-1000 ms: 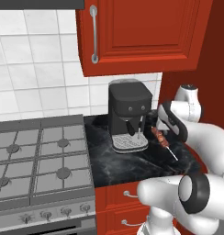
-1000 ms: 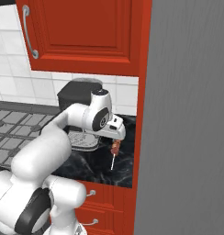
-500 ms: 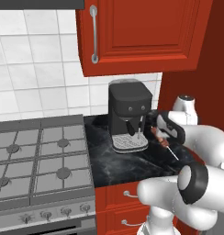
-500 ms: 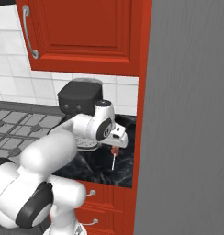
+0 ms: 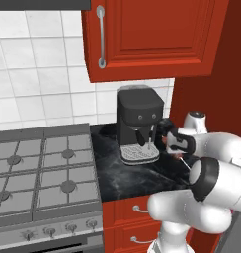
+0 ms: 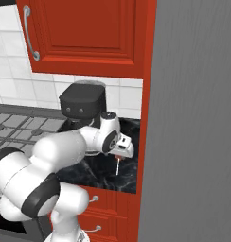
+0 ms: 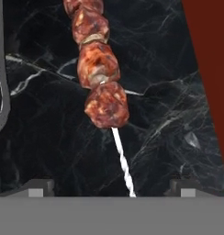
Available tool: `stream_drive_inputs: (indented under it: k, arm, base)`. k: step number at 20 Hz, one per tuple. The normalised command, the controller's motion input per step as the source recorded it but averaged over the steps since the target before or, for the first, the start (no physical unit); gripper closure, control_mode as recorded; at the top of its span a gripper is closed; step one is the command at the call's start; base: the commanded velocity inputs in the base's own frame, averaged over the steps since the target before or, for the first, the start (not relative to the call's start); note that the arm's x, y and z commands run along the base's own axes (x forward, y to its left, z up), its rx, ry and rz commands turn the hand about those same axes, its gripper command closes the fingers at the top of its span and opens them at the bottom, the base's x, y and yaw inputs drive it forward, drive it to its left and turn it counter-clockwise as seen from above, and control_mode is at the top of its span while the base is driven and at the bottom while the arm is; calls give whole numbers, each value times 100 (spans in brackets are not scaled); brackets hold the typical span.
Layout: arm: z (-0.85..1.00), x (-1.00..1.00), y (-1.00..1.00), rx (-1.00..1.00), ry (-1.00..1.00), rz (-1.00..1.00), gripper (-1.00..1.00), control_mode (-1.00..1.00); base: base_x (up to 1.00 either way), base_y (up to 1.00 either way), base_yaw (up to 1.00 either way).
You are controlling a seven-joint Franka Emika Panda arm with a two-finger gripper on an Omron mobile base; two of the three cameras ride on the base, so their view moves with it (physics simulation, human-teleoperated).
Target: Store the kebab skewer in the freezer for long-term storage. Close the freezer door after placing the cooked food.
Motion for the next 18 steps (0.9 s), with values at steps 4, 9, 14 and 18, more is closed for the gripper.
stream_drive_inputs:
  k: [4, 9, 14, 18]
  arm:
    - [-26, 21, -12, 0, 0, 0, -100, -100]
    - [-18, 14, 0, 0, 0, 0, -100, -100]
    - [-7, 19, 0, 0, 0, 0, -100, -100]
    - [-18, 13, 0, 0, 0, 0, -100, -100]
  base:
    - [0, 0, 0]
    - [0, 0, 0]
    - [0, 0, 0]
    - [0, 0, 0]
